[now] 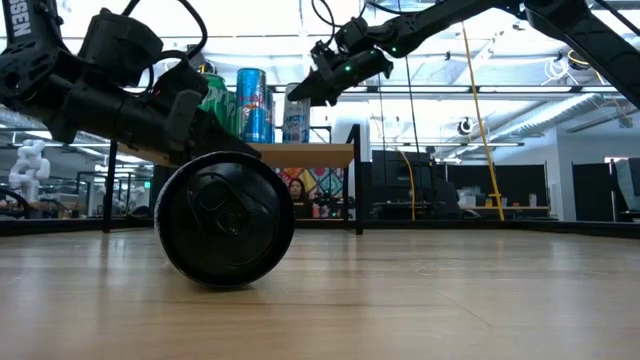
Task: Place canned beverage on shelf
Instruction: Put the center black soda can on the shelf
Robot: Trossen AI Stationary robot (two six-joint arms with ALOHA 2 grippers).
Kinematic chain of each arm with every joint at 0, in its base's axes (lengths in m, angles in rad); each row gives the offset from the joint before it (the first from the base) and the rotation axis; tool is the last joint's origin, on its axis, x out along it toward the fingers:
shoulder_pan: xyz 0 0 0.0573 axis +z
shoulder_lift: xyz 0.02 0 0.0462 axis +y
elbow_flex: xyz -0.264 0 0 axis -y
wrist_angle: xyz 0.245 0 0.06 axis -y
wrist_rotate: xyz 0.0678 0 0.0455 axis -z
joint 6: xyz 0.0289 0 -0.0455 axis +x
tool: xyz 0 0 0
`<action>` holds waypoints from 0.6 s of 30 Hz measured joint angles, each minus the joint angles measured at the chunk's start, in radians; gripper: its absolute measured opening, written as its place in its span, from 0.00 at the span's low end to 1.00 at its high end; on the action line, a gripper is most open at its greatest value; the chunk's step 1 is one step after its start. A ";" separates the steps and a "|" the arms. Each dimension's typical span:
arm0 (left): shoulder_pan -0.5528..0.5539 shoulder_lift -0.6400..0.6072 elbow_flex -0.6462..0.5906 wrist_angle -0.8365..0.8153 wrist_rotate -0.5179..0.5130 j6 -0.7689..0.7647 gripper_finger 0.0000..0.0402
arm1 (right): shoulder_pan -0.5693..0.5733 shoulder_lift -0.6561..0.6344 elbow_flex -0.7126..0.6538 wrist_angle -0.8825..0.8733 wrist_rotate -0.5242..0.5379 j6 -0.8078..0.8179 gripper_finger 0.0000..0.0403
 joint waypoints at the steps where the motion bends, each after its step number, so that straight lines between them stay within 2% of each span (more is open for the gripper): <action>1: 0.000 0.000 0.000 -0.003 0.002 0.000 0.78 | 0.000 0.000 0.000 0.006 0.014 -0.002 0.69; 7: 0.000 0.000 0.000 -0.012 0.013 -0.017 0.78 | -0.001 0.002 0.000 0.027 0.022 -0.007 0.79; 18: 0.000 0.000 0.000 -0.031 0.014 -0.017 0.78 | 0.008 -0.033 -0.001 0.050 0.050 -0.042 0.79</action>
